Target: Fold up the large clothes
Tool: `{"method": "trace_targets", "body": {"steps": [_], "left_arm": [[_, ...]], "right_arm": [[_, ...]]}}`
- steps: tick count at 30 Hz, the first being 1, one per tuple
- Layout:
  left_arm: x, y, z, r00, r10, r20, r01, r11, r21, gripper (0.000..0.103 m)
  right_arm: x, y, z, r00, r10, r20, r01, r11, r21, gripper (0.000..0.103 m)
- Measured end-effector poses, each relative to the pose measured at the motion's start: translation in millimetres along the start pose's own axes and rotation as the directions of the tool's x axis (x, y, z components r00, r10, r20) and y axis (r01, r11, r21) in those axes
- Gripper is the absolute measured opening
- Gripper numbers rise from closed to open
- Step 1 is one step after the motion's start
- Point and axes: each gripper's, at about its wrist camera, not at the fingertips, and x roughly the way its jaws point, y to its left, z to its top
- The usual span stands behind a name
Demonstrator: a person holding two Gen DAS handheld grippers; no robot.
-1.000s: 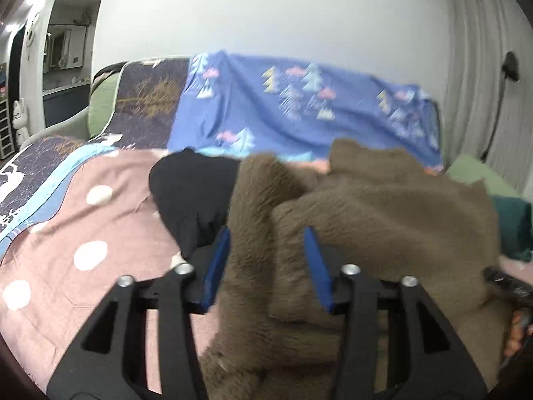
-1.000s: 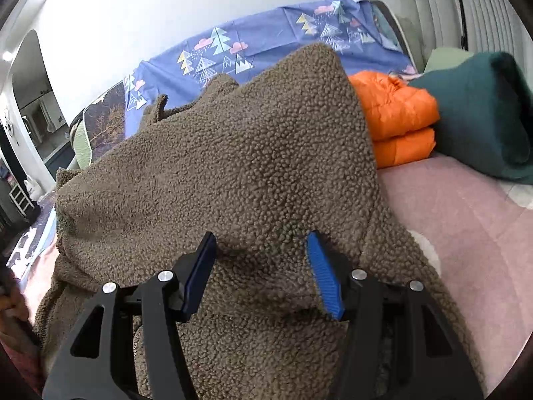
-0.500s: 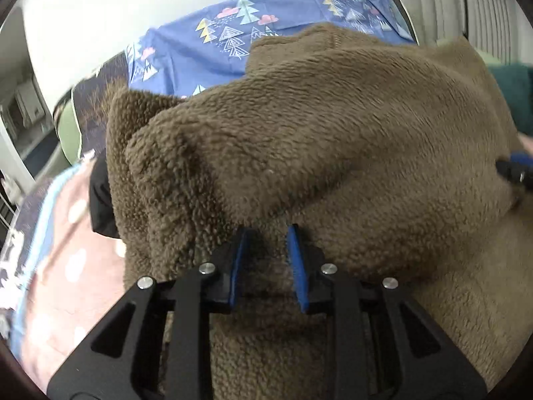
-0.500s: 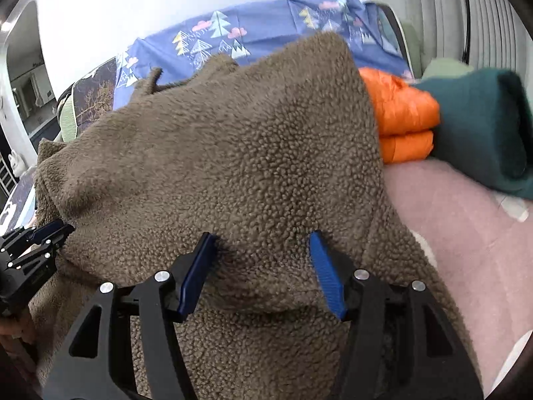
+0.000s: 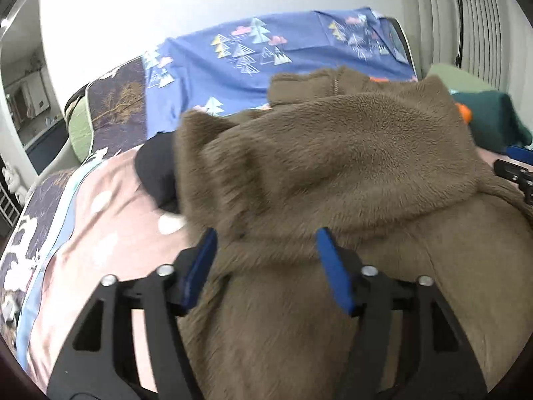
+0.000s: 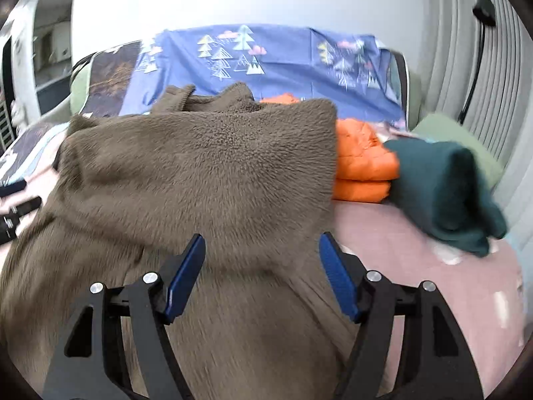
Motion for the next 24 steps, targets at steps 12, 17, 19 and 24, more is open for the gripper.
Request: {"method": "trace_targets", "body": {"steps": [12, 17, 19, 24], "left_arm": [[-79, 92, -147, 0.985, -0.095, -0.144, 0.076, 0.988, -0.133, 0.075], [-86, 78, -175, 0.96, -0.242, -0.142, 0.213, 0.958, -0.193, 0.076], [-85, 68, -183, 0.952, -0.265, -0.154, 0.235, 0.953, -0.189, 0.076], [-83, 55, -196, 0.943, -0.287, -0.168, 0.251, 0.946, -0.204, 0.078]], "right_arm": [[-64, -112, -138, 0.976, 0.09, -0.199, -0.035, 0.964, 0.265, 0.071], [-72, -114, -172, 0.958, 0.197, -0.207, -0.108, 0.92, 0.377, 0.071], [-78, -113, -179, 0.958, 0.211, -0.192, -0.123, 0.913, 0.388, 0.071], [-88, -104, -183, 0.945, 0.282, -0.166, -0.201, 0.902, 0.383, 0.071]]}}
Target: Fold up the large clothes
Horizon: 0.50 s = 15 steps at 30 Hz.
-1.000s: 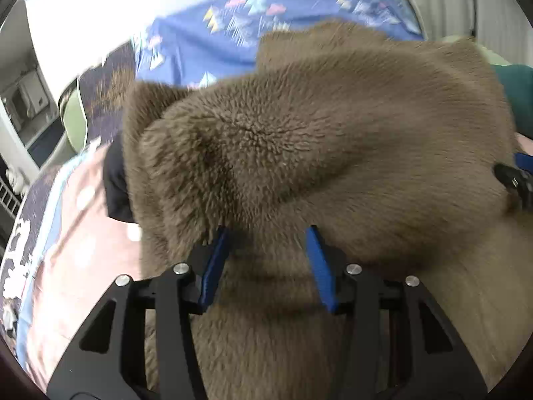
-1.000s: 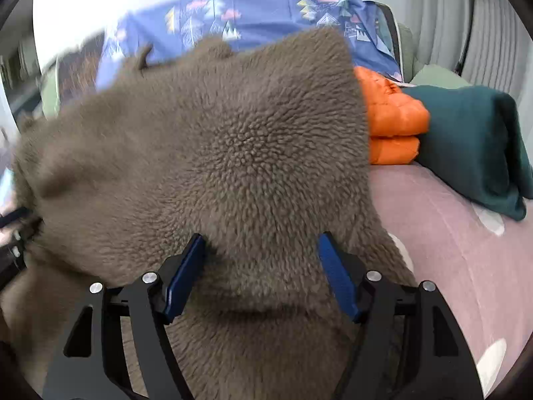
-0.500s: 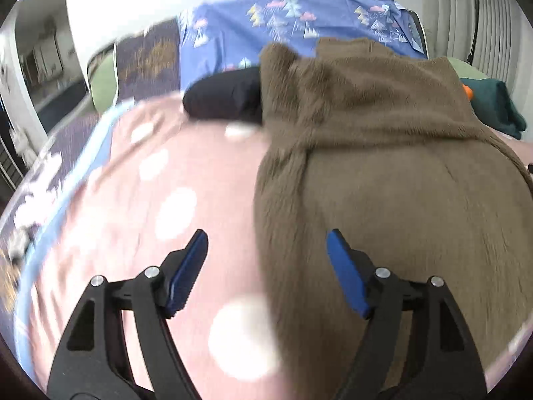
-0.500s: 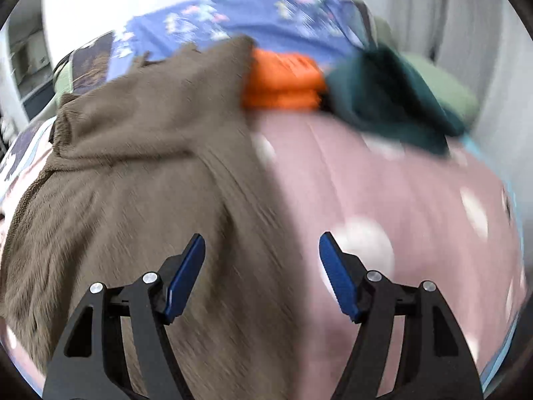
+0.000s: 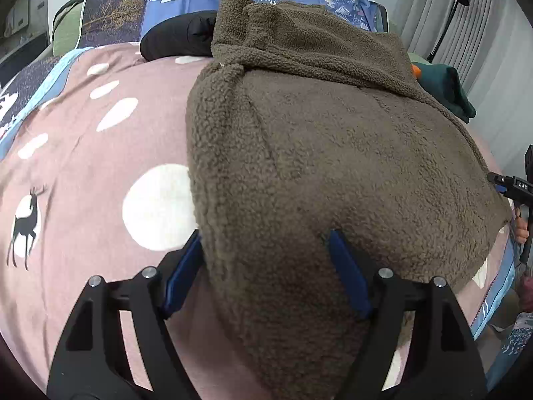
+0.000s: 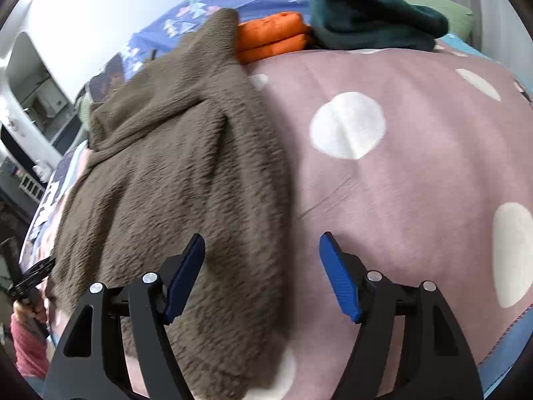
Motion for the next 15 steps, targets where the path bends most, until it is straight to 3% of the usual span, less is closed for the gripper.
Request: {"method": "trace_targets", "body": {"steps": [6, 15], "left_arm": [[-3, 2, -9, 0.998, -0.07, 0.007, 0.07, 0.997, -0.042, 0.08], [7, -2, -1, 0.996, -0.09, -0.005, 0.09, 0.995, -0.048, 0.081]], "right_arm": [[6, 10, -7, 0.994, 0.103, -0.028, -0.103, 0.995, 0.0, 0.071], [26, 24, 6, 0.991, 0.127, -0.038, -0.128, 0.992, -0.024, 0.07]]}}
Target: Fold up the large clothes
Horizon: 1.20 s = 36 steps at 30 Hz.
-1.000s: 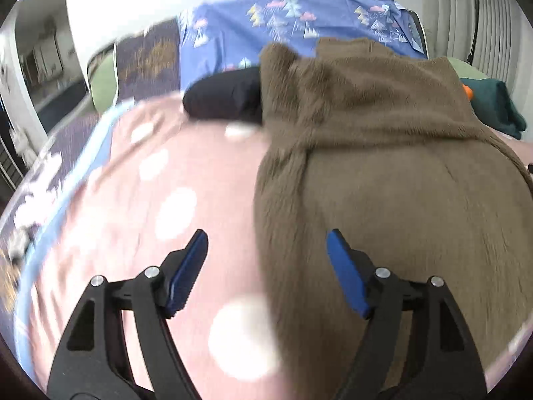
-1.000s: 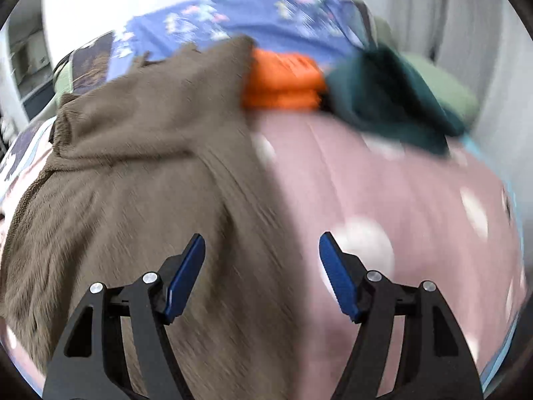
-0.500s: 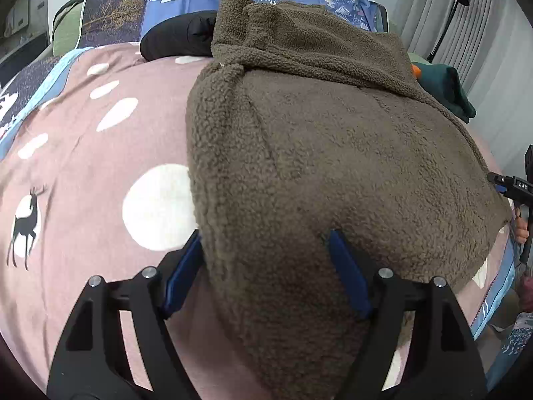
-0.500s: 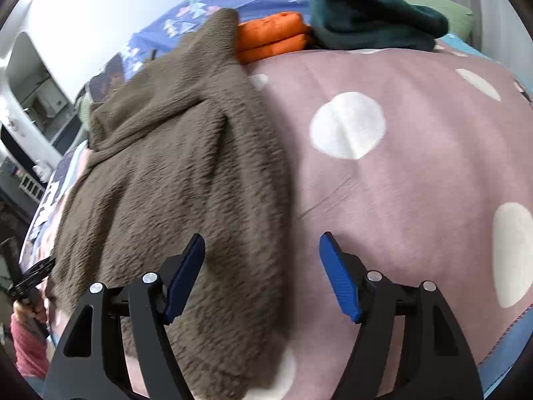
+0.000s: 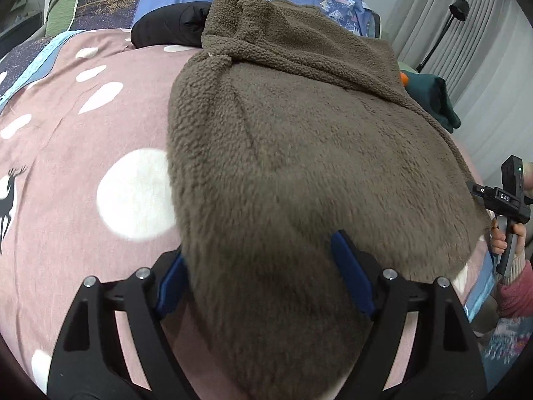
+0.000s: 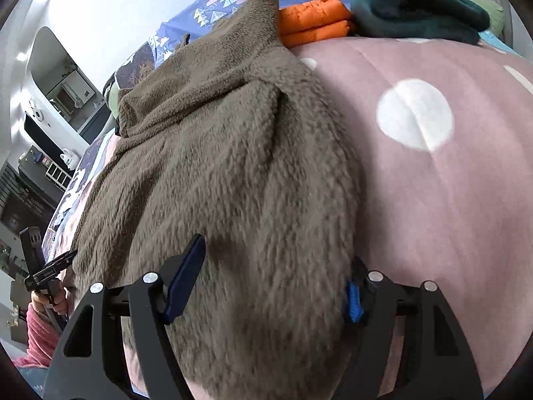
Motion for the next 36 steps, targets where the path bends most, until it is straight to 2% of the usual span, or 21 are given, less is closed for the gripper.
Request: {"method": "trace_targets", "body": {"steps": [1, 5, 10, 14, 17, 19, 23, 27, 31, 36], "left_arm": [[5, -2, 5, 1.0, 0.004, 0.001, -0.004, 1.0, 0.0, 0.081], [4, -5, 5, 1.0, -0.01, -0.003, 0.01, 1.0, -0.011, 0.057], [-5, -4, -11, 1.0, -0.028, 0.0, 0.028, 0.999, 0.032, 0.054], [10, -10, 2, 1.0, -0.026, 0.011, 0.026, 0.999, 0.04, 0.053], [10, -13, 4, 0.999, -0.035, 0.015, 0.035, 0.999, 0.032, 0.043], [6, -9, -1, 0.999, -0.043, 0.02, 0.042, 0.999, 0.019, 0.041], [-1, -2, -11, 0.997, -0.064, 0.03, 0.065, 0.998, -0.024, 0.04], [5, -5, -6, 0.998, -0.055, 0.016, 0.055, 0.998, -0.005, 0.042], [5, -9, -5, 1.0, -0.031, 0.002, 0.031, 1.0, 0.007, 0.044], [0, 3, -14, 0.996, -0.081, 0.029, 0.083, 0.994, -0.067, 0.045]], "right_arm": [[5, -1, 5, 1.0, 0.013, -0.001, -0.013, 1.0, 0.013, 0.065], [6, -5, 4, 0.999, 0.046, -0.01, -0.045, 0.997, 0.058, 0.052], [-5, -7, -16, 0.997, 0.062, -0.034, -0.062, 0.998, 0.0, 0.049], [8, -3, -2, 0.998, 0.038, -0.042, -0.037, 0.999, 0.024, 0.049], [10, 0, -1, 0.999, 0.024, -0.04, -0.024, 1.0, 0.007, 0.048], [5, -6, -7, 0.998, 0.042, -0.039, -0.041, 0.999, 0.017, 0.047], [-6, -16, -18, 0.996, 0.088, -0.022, -0.086, 0.994, 0.072, 0.04], [-1, -11, -17, 0.998, 0.067, -0.007, -0.067, 0.997, 0.029, 0.039], [0, -16, -16, 0.997, 0.08, -0.008, -0.079, 0.995, 0.055, 0.037], [-2, -22, -17, 0.994, 0.104, -0.019, -0.102, 0.992, 0.079, 0.037]]}}
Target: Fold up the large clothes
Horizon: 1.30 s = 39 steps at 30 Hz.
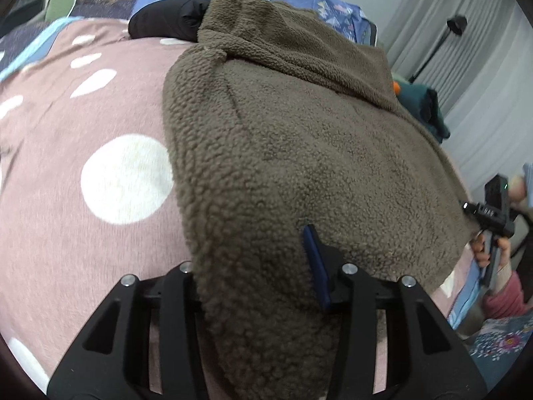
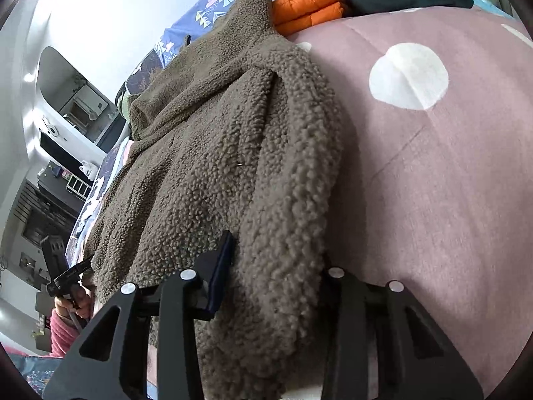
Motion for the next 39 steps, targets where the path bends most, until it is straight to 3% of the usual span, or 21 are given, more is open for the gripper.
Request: {"method": "trace_targets", "body": {"steps": [3, 4, 5, 8, 14, 18, 22, 25, 29, 32, 36, 39], "left_arm": [[2, -6, 3, 1.0, 0.012, 0.008, -0.012, 1.0, 0.016, 0.041], [2, -10, 6, 1.0, 0.001, 0.02, -0.001, 1.0, 0.025, 0.027], [-1, -13, 8, 0.999, -0.02, 0.03, 0.019, 1.0, 0.024, 0.023], [-30, -25, 23, 0.988, -0.075, 0.138, 0.071, 0.997, 0.038, 0.019], [-121, -62, 48, 0.935, -0.114, 0.337, 0.065, 0.986, 0.152, 0.012], [-172, -78, 32, 0.895, -0.127, 0.427, 0.048, 0.98, 0.191, 0.012], [-213, -87, 9, 0.857, -0.156, 0.491, 0.08, 0.982, 0.173, 0.012], [-227, -91, -4, 0.85, -0.163, 0.5, 0.093, 0.982, 0.163, 0.012], [-219, -85, -12, 0.865, -0.126, 0.486, 0.071, 0.989, 0.129, 0.012], [-197, -68, -11, 0.886, -0.094, 0.455, 0.088, 0.996, 0.035, 0.012], [-183, -52, -18, 0.872, -0.145, 0.467, 0.18, 0.983, -0.03, 0.012], [-177, -52, -15, 0.882, -0.13, 0.454, 0.163, 0.986, -0.035, 0.012]], "right_arm": [[5, 2, 7, 1.0, 0.013, -0.004, -0.012, 0.999, 0.043, 0.034], [4, 4, 11, 0.998, 0.061, 0.002, -0.061, 0.995, 0.08, 0.018], [1, 7, 14, 0.993, 0.118, 0.011, -0.118, 0.988, 0.103, 0.016], [-35, 37, 28, 0.968, 0.204, 0.143, -0.211, 0.977, 0.031, 0.013], [-104, 74, 43, 0.911, 0.31, 0.274, -0.305, 0.95, -0.063, 0.011], [-155, 80, 25, 0.868, 0.357, 0.346, -0.34, 0.934, -0.111, 0.011], [-203, 87, -3, 0.843, 0.363, 0.396, -0.331, 0.932, -0.149, 0.011], [-223, 98, -19, 0.847, 0.33, 0.416, -0.271, 0.942, -0.197, 0.011], [-214, 93, -22, 0.865, 0.294, 0.406, -0.233, 0.953, -0.193, 0.012], [-194, 80, -21, 0.882, 0.263, 0.391, -0.234, 0.965, -0.121, 0.012], [-174, 65, -26, 0.885, 0.258, 0.388, -0.255, 0.965, -0.06, 0.012], [-167, 65, -23, 0.882, 0.256, 0.396, -0.252, 0.966, -0.062, 0.012]]}}
